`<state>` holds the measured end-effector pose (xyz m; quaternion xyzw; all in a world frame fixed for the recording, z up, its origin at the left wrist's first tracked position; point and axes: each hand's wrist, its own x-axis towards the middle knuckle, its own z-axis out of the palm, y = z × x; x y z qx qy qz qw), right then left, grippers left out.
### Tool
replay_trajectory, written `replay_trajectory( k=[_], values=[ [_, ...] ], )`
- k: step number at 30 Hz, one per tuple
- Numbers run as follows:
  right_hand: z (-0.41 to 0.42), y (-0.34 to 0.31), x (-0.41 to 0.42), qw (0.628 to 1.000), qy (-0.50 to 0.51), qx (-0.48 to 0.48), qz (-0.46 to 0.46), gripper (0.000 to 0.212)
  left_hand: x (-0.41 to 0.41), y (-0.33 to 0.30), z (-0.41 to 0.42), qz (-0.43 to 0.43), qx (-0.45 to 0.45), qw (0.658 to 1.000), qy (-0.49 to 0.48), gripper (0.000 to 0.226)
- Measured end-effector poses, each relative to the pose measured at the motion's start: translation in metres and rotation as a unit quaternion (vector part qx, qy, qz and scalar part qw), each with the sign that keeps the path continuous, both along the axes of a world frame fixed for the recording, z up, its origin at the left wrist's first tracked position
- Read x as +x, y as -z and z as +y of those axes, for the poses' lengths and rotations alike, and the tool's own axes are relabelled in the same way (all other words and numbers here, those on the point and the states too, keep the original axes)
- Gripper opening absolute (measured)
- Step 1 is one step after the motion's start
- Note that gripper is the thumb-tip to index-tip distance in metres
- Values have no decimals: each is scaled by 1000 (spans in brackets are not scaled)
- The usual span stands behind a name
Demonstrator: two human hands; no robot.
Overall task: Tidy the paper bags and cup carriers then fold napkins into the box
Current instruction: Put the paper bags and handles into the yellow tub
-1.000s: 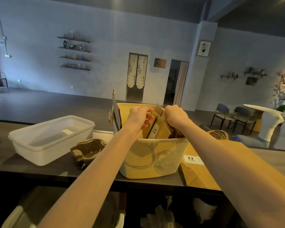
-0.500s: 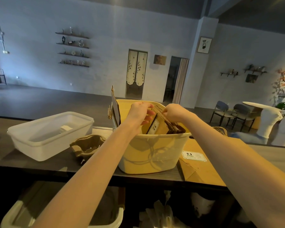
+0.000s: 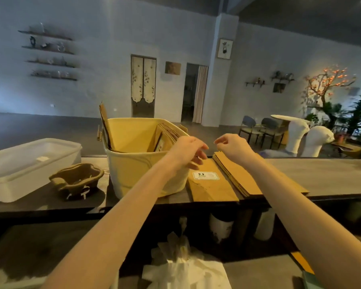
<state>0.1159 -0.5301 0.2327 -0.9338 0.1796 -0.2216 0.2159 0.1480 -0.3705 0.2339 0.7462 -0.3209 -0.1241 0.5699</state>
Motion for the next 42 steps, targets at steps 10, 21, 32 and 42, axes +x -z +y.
replay_trajectory(
  k=[10, 21, 32, 42],
  values=[
    [-33, 78, -19, 972, 55, 31, 225, 28, -17, 64, -35, 158, 144, 975, -53, 45],
    [-32, 94, -12, 954, 89, 260, 122, 48, -14, 78, -48, 257, 53, 959, -106, 47],
    [-38, 71, -33, 976, 121, 174, 52, 42, -29, 50, -51, 425, -178, 880, -115, 36],
    [-12, 30, -83, 938, 101, 223, -244, 29, -53, -10, -38, 30, -104, 993, -51, 55]
  ],
)
